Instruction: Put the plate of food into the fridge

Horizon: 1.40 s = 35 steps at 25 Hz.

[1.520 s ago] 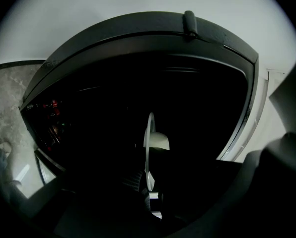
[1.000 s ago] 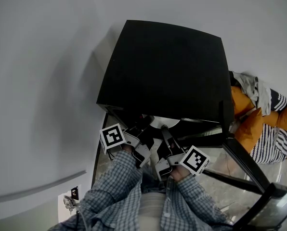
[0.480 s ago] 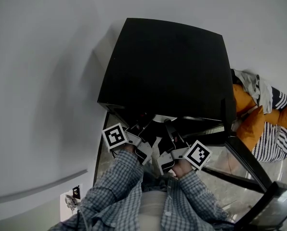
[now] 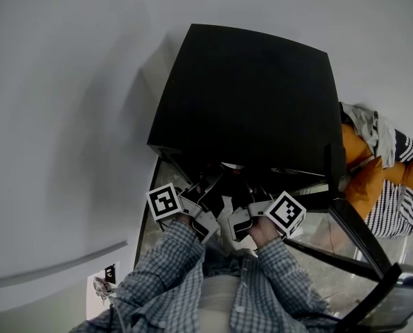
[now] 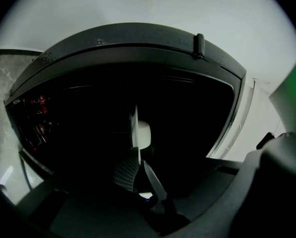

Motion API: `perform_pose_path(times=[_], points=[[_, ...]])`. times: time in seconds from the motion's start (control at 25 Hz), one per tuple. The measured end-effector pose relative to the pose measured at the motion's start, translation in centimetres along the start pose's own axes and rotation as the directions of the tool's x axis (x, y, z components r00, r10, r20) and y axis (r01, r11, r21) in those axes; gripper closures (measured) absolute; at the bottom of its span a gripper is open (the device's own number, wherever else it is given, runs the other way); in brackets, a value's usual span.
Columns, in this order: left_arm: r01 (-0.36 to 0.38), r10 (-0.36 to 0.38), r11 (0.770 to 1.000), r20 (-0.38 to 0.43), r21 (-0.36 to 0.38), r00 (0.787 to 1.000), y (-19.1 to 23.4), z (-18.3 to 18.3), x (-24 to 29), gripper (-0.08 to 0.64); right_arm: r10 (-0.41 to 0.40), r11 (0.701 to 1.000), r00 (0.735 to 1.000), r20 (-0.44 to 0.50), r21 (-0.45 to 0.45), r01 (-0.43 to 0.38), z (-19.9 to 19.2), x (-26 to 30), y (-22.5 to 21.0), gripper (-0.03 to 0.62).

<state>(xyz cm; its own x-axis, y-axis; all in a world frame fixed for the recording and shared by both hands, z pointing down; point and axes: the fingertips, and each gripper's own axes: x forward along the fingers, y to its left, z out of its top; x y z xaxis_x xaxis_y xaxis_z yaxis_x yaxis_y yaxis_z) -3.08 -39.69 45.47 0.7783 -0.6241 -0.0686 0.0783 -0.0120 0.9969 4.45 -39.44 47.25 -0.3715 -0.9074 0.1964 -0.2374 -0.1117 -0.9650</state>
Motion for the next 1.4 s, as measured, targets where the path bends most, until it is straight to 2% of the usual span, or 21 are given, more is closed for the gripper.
perform_pose_path(times=[0.16, 0.36, 0.48, 0.52, 0.76, 0.92, 1.08, 1.16, 1.28, 1.4], points=[[-0.006, 0.006, 1.0, -0.006, -0.001, 1.0, 0.2, -0.6, -1.0, 0.491, -0.001, 1.0, 1.0, 0.014, 0.006, 0.001, 0.4, 0.9, 0.2, 0.56], [0.005, -0.005, 1.0, 0.005, 0.002, 1.0, -0.2, -0.6, -2.0, 0.492, -0.027, 0.999, 1.0, 0.012, -0.026, 0.027, 1.1, 1.6, -0.2, 0.56], [-0.007, 0.007, 1.0, 0.008, 0.028, 1.0, -0.1, -0.5, -2.4, 0.536, -0.019, 0.999, 1.0, 0.013, -0.038, 0.019, 1.2, 1.9, 0.1, 0.56], [-0.014, 0.013, 0.999, 0.009, 0.038, 1.0, -0.1, -0.5, -2.5, 0.554, -0.025, 0.998, 1.0, 0.009, -0.054, 0.026, 1.1, 1.9, 0.1, 0.56], [-0.029, 0.029, 0.995, 0.001, 0.093, 1.0, -0.3, -0.7, -2.6, 0.554, -0.081, 0.975, 0.997, -0.018, -0.211, 0.075, 1.1, 1.6, 0.3, 0.541], [-0.038, 0.039, 0.993, -0.004, 0.112, 0.999, -0.2, -0.9, -2.5, 0.554, -0.06, 0.969, 0.997, -0.038, -0.243, 0.049, 0.9, 1.1, 0.5, 0.504], [-0.066, 0.071, 0.984, -0.023, 0.162, 0.997, -0.2, -1.6, -2.4, 0.554, -0.053, 0.964, 0.996, -0.067, -0.264, 0.033, 0.3, -0.3, 0.7, 0.502], [-0.094, 0.109, 0.965, -0.049, 0.246, 0.993, -0.1, -1.9, -2.6, 0.554, -0.037, 0.961, 0.994, -0.098, -0.278, 0.009, -0.3, -1.4, 0.7, 0.502], [-0.111, 0.17, 0.896, -0.103, 0.429, 0.98, -0.4, -2.6, -2.7, 0.554, -0.029, 0.946, 0.99, -0.136, -0.324, -0.017, -1.0, -3.1, 0.7, 0.507], [-0.12, 0.22, 0.828, -0.12, 0.547, 0.968, -1.0, -3.6, -2.9, 0.554, -0.044, 0.888, 0.986, -0.16, -0.459, -0.035, -1.9, -4.4, 1.2, 0.557]])
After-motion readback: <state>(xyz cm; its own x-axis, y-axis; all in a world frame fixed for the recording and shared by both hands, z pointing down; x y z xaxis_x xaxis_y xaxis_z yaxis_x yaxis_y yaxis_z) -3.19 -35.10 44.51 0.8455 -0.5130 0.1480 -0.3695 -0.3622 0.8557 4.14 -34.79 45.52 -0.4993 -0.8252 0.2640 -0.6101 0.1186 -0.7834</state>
